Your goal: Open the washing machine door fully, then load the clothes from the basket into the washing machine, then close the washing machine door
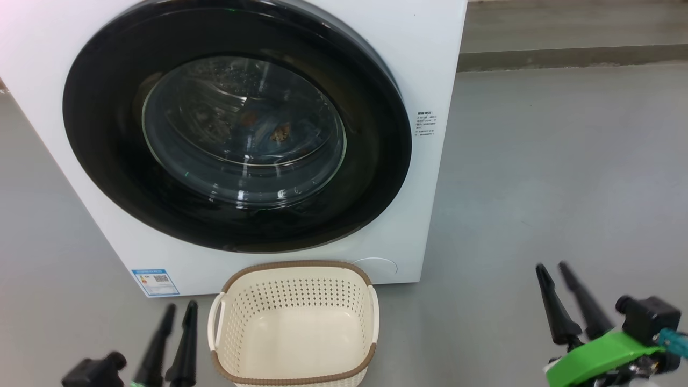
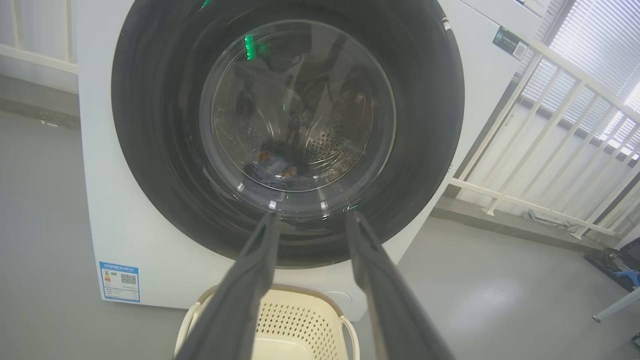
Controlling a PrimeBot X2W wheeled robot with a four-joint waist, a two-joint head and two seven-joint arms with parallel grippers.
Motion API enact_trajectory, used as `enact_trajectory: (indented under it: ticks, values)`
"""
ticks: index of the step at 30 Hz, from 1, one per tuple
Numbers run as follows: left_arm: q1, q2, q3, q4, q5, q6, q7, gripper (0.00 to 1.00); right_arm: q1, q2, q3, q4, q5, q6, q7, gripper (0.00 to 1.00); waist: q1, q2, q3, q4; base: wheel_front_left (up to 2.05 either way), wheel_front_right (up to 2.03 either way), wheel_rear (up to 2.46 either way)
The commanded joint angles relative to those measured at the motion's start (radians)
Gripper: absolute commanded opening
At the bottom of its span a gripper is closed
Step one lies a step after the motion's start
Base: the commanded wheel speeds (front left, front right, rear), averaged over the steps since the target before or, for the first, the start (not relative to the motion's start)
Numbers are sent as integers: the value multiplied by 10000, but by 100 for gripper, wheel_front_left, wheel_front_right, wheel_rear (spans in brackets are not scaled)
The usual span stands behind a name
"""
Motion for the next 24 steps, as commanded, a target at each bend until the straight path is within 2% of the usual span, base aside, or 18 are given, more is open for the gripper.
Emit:
enact_trajectory:
  ticks: [1,5,10,24]
  values:
    - [17,-25,-3,47,-14,2,7,0,16,35,1,53,11,0,7,0,0,0,0,0,0,0,0]
    - [338,-322,-52,483,-101,4,48,0,412,383,21,530,99,0,53,0,1,0,3,1,0,0,0]
    - [304,-379,88,442,-484,12,196,0,377,446,-95,490,538,-1,203,0,12,0,17,3,0,0,0]
    - [204,-537,473,322,-1550,50,605,0,270,622,-410,396,1764,-5,614,0,1,0,97,9,0,0,0]
